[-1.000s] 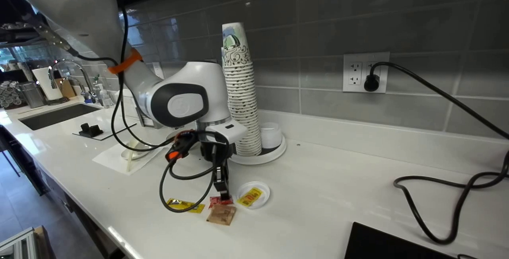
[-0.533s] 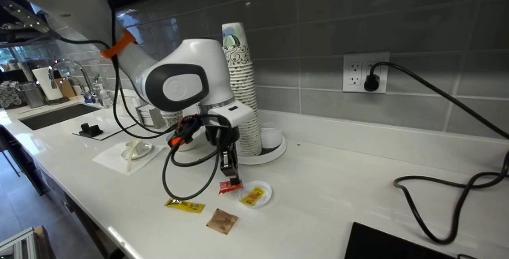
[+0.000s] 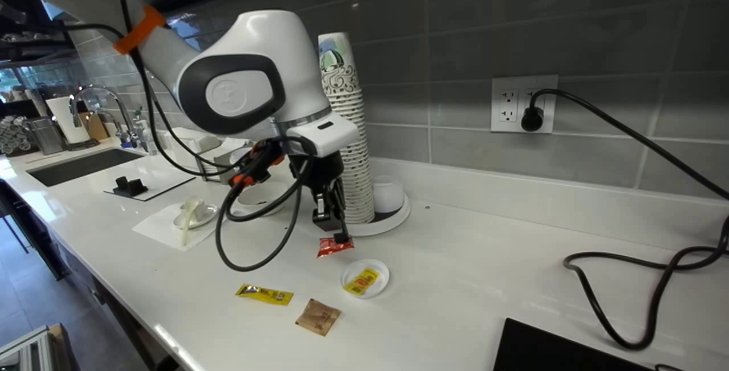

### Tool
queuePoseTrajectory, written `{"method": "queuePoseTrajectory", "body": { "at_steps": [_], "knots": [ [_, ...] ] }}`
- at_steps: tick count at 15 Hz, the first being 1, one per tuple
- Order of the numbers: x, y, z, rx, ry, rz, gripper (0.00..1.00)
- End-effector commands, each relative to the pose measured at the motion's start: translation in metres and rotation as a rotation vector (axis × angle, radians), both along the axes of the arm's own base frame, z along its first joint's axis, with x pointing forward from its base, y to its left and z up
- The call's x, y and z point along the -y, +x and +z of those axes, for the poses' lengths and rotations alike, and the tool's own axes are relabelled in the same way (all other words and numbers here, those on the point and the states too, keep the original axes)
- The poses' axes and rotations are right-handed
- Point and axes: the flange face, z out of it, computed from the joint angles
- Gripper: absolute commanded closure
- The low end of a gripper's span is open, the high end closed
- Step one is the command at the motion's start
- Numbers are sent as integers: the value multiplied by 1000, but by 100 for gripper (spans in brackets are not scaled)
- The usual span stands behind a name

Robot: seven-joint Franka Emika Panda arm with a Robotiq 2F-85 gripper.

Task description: Pick up the red sachet on the right and put it on the ceramic plate with a white mug on it

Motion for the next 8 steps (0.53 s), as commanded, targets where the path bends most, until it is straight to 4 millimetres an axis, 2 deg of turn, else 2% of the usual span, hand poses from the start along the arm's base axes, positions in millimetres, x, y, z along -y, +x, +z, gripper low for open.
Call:
{"method": "queuePoseTrajectory", "body": {
  "at_steps": [1, 6, 8],
  "knots": [
    [10, -19, 20, 50, 5, -91, 100],
    [28, -33, 33, 93, 11, -193, 100],
    [29, -37, 38, 125, 26, -223, 100]
  ]
}}
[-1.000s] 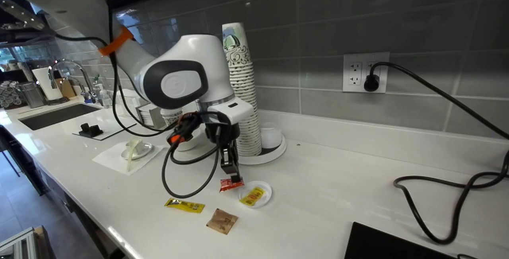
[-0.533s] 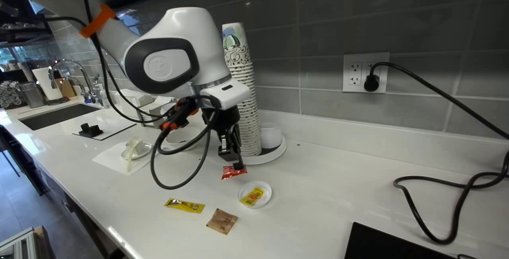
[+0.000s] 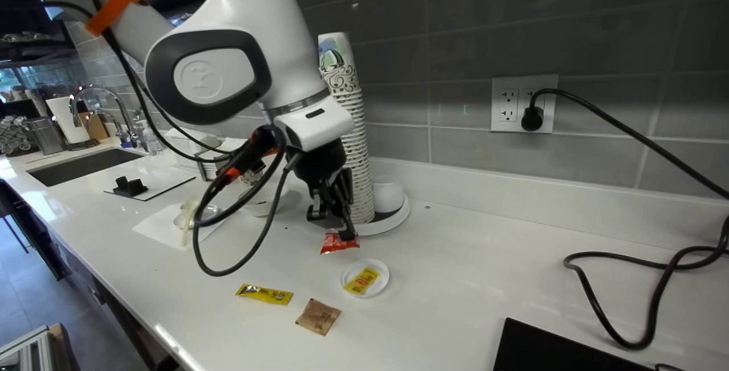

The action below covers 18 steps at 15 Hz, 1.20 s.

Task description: Pick up the red sachet on the right and put it on the ceramic plate with a white mug on it

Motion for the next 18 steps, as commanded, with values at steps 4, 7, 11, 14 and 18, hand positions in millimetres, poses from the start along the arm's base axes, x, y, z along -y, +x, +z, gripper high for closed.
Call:
{"method": "queuePoseTrajectory", "body": {
  "at_steps": [4, 7, 11, 14, 18],
  "knots": [
    [1, -5, 9, 73, 11, -32, 99],
    [-5, -7, 14, 107, 19, -23, 99],
    [-11, -6, 18, 131, 24, -5, 100],
    [-51, 17, 34, 124, 1, 132, 100],
    [-114, 49, 54, 150, -13, 305, 100]
  ]
}}
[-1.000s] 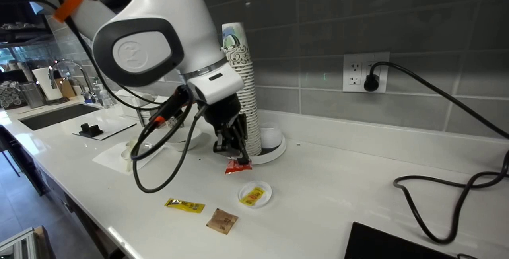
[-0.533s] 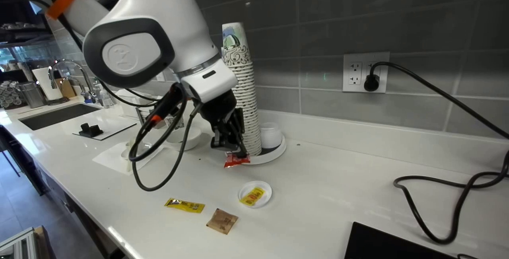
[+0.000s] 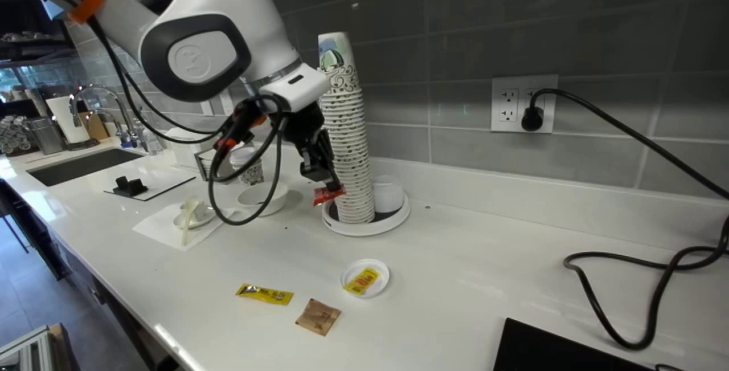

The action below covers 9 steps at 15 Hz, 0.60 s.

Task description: Pick up the red sachet on the right and put it on the ceramic plate with a white mug on it

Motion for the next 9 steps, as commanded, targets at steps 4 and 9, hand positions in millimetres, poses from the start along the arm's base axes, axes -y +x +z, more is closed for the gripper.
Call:
{"method": "queuePoseTrajectory", "body": {
  "at_steps": [4, 9],
  "knots": [
    [-107, 37, 30, -20, 46, 310, 100],
    [-182, 49, 39, -102, 47, 513, 100]
  ]
}}
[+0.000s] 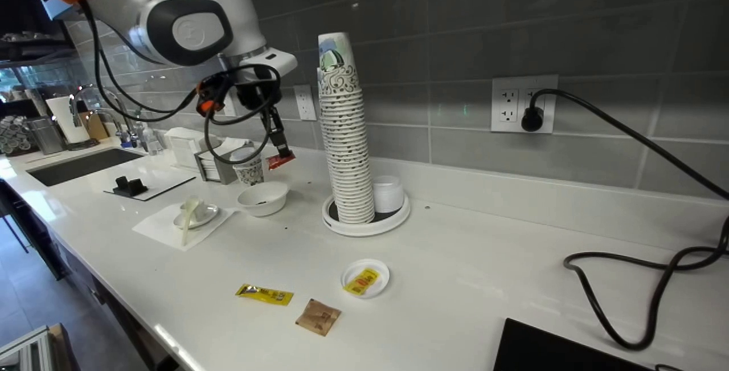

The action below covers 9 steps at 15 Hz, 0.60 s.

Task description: Pick up the red sachet on the right and put it on the ceramic plate with a white mug on it

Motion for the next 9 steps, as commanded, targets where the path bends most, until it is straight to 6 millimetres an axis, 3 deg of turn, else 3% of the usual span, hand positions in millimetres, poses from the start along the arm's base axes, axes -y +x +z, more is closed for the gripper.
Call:
{"method": "queuePoseTrajectory", "body": {
  "at_steps": [1, 4, 5, 9],
  "knots": [
    [-46, 16, 12, -12, -9, 139, 100],
    [-82, 24, 26, 16, -55, 238, 100],
    [-67, 13, 19, 12, -25, 179, 100],
    [-69, 14, 19, 12, -25, 181, 99]
  ]
}}
